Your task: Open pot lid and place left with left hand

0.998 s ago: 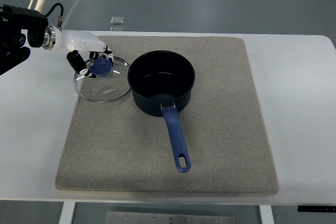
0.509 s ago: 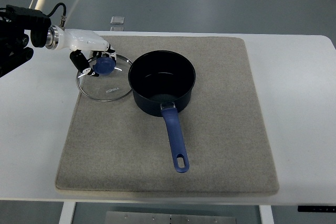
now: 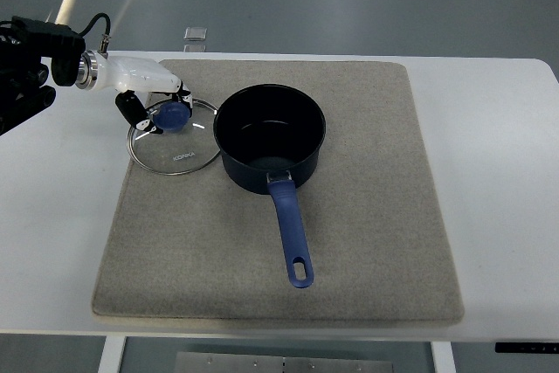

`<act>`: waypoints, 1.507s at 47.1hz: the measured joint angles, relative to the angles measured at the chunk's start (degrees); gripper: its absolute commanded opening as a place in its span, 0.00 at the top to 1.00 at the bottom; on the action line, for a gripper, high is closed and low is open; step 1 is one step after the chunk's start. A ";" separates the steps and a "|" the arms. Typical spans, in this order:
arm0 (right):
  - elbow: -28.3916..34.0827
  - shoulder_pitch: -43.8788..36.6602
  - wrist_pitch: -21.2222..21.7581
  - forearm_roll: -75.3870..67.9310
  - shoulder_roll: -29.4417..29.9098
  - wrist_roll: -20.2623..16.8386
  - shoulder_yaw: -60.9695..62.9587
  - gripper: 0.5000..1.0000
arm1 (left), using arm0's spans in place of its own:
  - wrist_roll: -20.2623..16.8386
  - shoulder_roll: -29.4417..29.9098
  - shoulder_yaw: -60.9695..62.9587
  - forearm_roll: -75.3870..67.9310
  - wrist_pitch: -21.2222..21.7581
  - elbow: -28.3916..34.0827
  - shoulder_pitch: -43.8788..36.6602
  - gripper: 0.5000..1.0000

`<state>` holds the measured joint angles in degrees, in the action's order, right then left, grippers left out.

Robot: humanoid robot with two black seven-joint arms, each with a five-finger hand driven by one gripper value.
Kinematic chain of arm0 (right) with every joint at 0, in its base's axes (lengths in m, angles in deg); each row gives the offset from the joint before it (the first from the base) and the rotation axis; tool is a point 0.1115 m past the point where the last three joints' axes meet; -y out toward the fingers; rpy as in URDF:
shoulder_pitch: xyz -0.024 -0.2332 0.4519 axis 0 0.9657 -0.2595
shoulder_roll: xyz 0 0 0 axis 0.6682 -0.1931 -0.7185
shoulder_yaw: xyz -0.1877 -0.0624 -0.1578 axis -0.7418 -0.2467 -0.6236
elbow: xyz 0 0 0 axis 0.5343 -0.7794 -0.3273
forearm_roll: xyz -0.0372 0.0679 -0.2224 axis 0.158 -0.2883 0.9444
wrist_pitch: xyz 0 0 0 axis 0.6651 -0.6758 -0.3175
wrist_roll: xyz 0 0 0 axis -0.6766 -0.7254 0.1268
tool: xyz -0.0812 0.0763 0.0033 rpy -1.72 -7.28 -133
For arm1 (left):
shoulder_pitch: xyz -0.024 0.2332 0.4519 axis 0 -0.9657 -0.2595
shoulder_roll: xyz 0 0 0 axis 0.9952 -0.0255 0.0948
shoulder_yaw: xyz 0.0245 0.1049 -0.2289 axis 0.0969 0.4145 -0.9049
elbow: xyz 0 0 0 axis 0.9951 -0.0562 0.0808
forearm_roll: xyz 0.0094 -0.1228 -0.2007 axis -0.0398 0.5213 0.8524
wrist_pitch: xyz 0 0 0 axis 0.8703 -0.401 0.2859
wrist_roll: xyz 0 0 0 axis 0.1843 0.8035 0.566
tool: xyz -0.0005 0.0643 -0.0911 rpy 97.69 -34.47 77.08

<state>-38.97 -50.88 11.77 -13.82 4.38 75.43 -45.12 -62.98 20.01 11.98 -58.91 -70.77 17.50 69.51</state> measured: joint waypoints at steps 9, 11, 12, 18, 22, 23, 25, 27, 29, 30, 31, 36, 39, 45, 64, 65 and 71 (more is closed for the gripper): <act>0.00 0.00 0.00 0.00 0.00 0.00 0.00 0.17 | 0.00 0.00 -0.37 1.79 0.00 0.02 0.00 0.02; 0.00 0.00 0.00 0.00 0.00 0.00 0.00 0.17 | 0.00 0.00 -0.37 2.46 0.00 0.02 0.01 0.02; 0.00 0.00 0.00 0.00 0.00 0.00 0.00 0.17 | 0.00 0.01 -0.37 2.76 0.00 0.02 0.05 0.02; 0.00 0.00 0.00 0.00 0.00 0.00 0.00 0.17 | 0.00 0.18 -0.37 3.79 0.00 -0.14 0.73 0.02; 0.00 0.00 0.00 0.00 0.00 0.00 0.00 0.17 | 0.00 0.25 -0.75 5.54 0.00 -0.31 1.05 0.02; 0.00 0.00 0.00 0.00 0.00 0.00 0.00 0.17 | 0.00 0.26 -1.01 6.23 0.00 -0.32 1.17 0.02; 0.00 0.00 0.00 0.00 0.00 0.01 0.00 0.17 | 0.00 0.30 -1.91 8.08 0.00 -0.33 1.56 0.02; 0.00 0.00 0.00 0.00 0.00 0.00 0.00 0.17 | 0.00 0.39 -3.18 10.09 0.00 -0.29 1.88 0.02; 0.00 0.00 0.00 0.00 0.00 0.01 0.00 0.17 | 0.00 0.49 -5.07 12.85 0.00 -0.04 2.11 0.02; 0.00 0.00 0.00 0.00 0.00 0.00 0.00 0.17 | 0.00 0.51 -6.20 14.37 0.01 0.13 2.14 0.02; 0.00 0.00 0.00 0.00 0.00 0.00 0.00 0.17 | 0.00 0.55 -7.41 16.00 0.01 0.35 2.15 0.02; 0.00 0.00 0.00 0.00 0.00 0.00 0.00 0.17 | 0.01 0.33 -14.48 25.94 0.09 2.31 1.43 0.02; -0.01 0.00 -0.01 0.00 0.00 0.00 0.00 0.17 | 0.00 0.20 -18.59 32.24 0.10 3.91 1.06 0.02; -0.02 0.00 -0.01 0.00 0.00 0.01 0.00 0.17 | 0.01 0.05 -24.09 45.22 -0.42 6.48 -0.50 0.02; 0.00 0.00 0.00 0.00 0.00 0.00 0.00 0.17 | 0.02 -0.29 -32.42 77.92 -3.76 7.07 -8.65 0.02; 0.00 0.00 0.00 0.00 0.00 0.00 0.00 0.17 | 0.01 -0.51 -33.59 78.36 -4.10 7.11 -9.20 0.02; -0.02 0.00 0.00 0.01 0.00 0.00 0.00 0.17 | 0.02 -3.05 -41.83 79.13 -6.52 8.41 -13.46 0.02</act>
<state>-38.99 -50.88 11.77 -13.81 4.38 75.42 -45.12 -62.97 16.95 -29.84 20.22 -77.29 25.91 56.05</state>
